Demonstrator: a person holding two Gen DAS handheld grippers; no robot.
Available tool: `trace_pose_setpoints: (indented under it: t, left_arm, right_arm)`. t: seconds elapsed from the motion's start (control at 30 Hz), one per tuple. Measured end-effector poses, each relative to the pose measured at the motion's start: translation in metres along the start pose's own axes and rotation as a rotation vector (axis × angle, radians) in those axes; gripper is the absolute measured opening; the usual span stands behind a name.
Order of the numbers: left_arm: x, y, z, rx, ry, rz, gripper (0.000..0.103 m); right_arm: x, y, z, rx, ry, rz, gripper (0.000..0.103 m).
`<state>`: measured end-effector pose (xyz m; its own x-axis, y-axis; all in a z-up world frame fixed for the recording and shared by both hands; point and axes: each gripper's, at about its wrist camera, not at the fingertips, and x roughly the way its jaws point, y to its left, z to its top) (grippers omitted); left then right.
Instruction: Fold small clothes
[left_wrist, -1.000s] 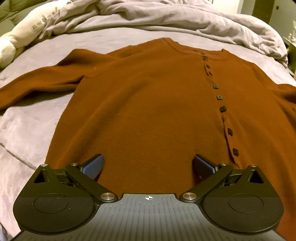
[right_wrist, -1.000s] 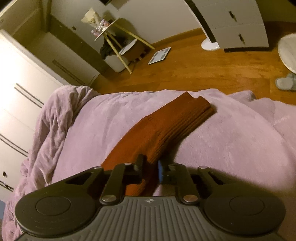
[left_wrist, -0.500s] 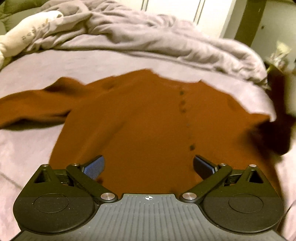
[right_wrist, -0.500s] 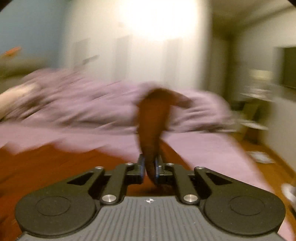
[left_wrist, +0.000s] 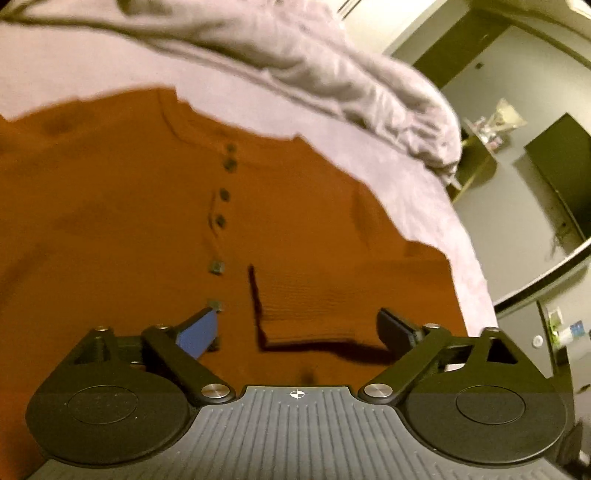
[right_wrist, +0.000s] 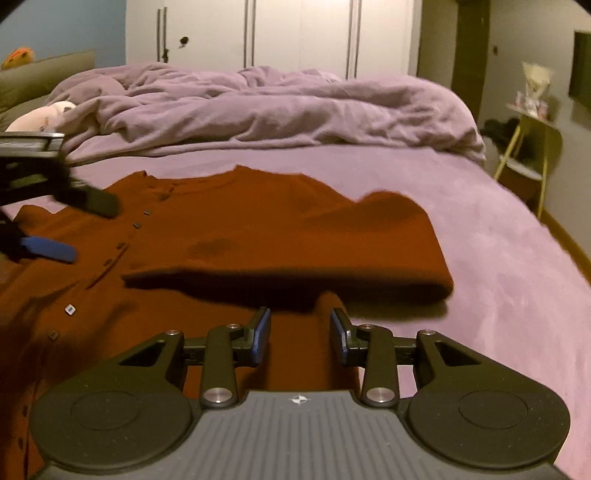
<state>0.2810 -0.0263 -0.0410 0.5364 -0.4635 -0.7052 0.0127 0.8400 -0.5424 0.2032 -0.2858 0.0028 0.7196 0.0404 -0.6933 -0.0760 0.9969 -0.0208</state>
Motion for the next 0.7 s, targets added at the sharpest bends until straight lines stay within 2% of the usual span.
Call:
trace_pose_setpoints:
  t: [0.1,0.23,0.27,0.3,0.37,0.4,0.43,0.47,0.5,0.57,0.67,0.7]
  left_arm:
    - [0.025,0.009,-0.001,-0.075,0.064,-0.005,0.084]
    - [0.035,0.013,0.004,-0.155,0.059,-0.065,0.083]
    - [0.04,0.013,0.006,-0.168,0.067,-0.082,0.077]
    - [0.043,0.013,0.008,-0.177,0.079,-0.081,0.066]
    - [0.048,0.013,0.011,-0.179,0.087,-0.067,0.052]
    - [0.048,0.014,0.011,-0.182,0.093,-0.066,0.038]
    - [0.05,0.015,0.013,-0.185,0.101,-0.053,0.029]
    - [0.05,0.015,0.016,-0.184,0.107,-0.048,0.013]
    - [0.049,0.016,0.018,-0.182,0.107,-0.056,0.009]
    - [0.038,0.013,0.024,-0.15,0.077,-0.071,0.008]
    - [0.004,0.001,0.037,-0.046,-0.027,-0.085,0.008]
    - [-0.013,-0.001,0.042,-0.021,-0.076,-0.098,0.008]
  right_arm:
    - [0.002,-0.01,-0.011,0.051,0.033,0.022,0.035]
    - [0.002,-0.007,-0.023,0.015,0.02,0.022,0.038]
    - [0.001,-0.006,-0.025,0.007,0.017,0.018,0.038]
    - [0.001,-0.004,-0.026,0.001,0.012,0.015,0.04]
    - [0.0,-0.001,-0.025,0.0,0.01,0.01,0.041]
    - [0.0,-0.001,-0.025,0.004,0.011,0.009,0.042]
    - [0.0,-0.001,-0.024,0.009,0.012,0.011,0.043]
    - [0.001,-0.001,-0.024,0.01,0.014,0.011,0.043]
    - [0.001,-0.001,-0.023,0.008,0.016,0.01,0.043]
    - [0.001,-0.001,-0.019,0.005,0.023,0.011,0.043]
    - [0.0,-0.004,-0.011,0.004,0.012,-0.005,0.045]
    - [0.001,-0.002,-0.007,-0.012,0.0,-0.043,0.048]
